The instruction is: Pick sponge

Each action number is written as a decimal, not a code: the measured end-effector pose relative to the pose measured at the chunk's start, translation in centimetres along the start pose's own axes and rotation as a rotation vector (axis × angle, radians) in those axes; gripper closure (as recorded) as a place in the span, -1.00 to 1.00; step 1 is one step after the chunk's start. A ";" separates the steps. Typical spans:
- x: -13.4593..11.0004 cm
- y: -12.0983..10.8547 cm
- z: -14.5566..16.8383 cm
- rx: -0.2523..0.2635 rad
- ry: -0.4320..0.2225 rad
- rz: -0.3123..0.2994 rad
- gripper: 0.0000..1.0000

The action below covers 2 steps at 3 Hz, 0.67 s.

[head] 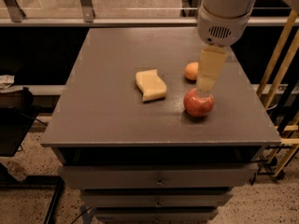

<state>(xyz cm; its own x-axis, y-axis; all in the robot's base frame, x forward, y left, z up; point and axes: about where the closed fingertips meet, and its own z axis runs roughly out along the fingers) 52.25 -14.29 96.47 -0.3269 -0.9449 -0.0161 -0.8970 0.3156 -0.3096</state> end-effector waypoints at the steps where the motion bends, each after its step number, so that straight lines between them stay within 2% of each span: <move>1: 0.0 -0.1 0.0 0.007 -0.013 0.003 -1.00; 2: -1.0 0.5 0.2 -0.036 -0.039 0.068 -1.00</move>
Offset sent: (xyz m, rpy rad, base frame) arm -0.0122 0.0355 -0.0107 0.1868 0.1114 -0.1868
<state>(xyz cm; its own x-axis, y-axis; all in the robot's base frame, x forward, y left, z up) 52.19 -13.17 96.18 -0.3766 -0.9235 -0.0733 -0.8832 0.3818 -0.2724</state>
